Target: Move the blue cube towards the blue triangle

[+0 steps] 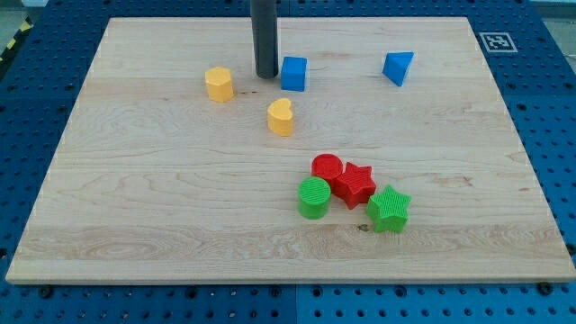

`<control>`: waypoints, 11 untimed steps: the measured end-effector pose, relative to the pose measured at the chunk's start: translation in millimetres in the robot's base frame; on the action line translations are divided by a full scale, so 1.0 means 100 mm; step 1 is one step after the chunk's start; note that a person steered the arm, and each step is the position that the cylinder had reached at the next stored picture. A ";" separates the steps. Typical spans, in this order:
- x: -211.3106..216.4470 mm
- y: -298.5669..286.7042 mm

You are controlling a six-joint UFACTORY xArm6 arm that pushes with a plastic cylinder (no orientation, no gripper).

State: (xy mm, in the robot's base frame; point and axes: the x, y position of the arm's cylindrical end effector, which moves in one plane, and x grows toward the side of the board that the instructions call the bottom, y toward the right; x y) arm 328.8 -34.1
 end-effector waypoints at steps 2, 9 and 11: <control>0.00 0.14; 0.17 0.73; 0.05 0.83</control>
State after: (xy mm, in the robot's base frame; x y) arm 333.7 49.2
